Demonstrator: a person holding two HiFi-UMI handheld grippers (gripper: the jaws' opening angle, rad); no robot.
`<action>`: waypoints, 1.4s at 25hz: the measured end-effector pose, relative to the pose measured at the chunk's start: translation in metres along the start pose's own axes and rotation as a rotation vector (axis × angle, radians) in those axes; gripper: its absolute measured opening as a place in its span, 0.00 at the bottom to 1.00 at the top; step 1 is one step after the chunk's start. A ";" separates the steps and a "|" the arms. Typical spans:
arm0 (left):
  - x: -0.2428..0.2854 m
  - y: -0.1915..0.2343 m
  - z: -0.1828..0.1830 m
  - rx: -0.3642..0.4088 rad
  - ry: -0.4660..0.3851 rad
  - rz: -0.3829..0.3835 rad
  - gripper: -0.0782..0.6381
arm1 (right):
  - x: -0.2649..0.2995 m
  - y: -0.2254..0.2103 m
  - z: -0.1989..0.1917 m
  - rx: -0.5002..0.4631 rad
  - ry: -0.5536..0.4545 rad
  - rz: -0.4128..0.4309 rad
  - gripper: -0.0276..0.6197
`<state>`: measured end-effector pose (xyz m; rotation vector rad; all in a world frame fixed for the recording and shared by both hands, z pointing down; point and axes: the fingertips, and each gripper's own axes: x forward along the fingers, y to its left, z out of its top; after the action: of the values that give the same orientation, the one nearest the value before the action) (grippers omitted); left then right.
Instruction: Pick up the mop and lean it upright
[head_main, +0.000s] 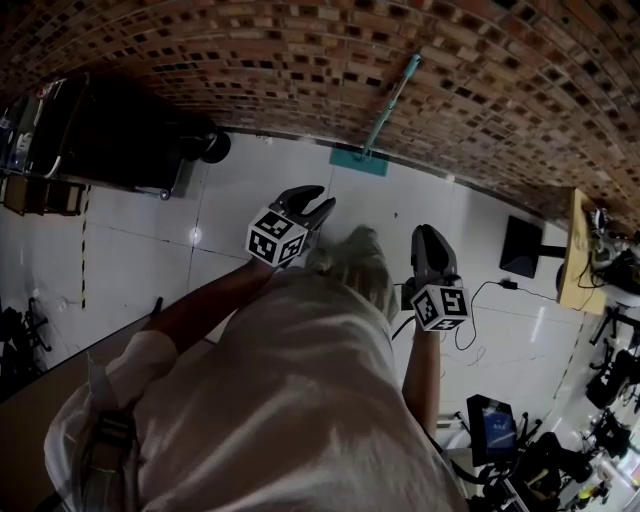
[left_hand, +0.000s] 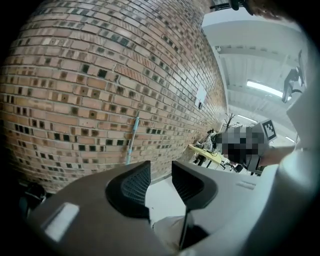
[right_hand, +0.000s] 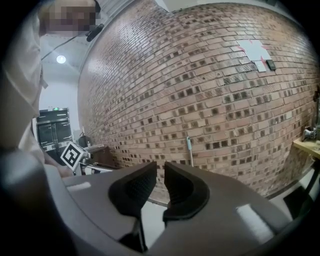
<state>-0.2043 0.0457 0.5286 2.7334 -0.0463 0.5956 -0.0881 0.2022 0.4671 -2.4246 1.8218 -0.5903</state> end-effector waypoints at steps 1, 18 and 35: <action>0.001 0.002 0.001 -0.004 0.000 0.004 0.30 | 0.003 -0.001 0.000 0.001 0.003 0.005 0.11; 0.068 0.052 0.043 -0.064 0.020 0.118 0.30 | 0.108 -0.062 0.035 -0.003 0.050 0.129 0.11; 0.161 0.059 0.111 -0.079 0.017 0.143 0.30 | 0.200 -0.121 0.089 -0.053 0.102 0.263 0.13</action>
<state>-0.0198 -0.0405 0.5191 2.6636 -0.2574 0.6412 0.0981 0.0352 0.4710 -2.1675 2.1757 -0.6589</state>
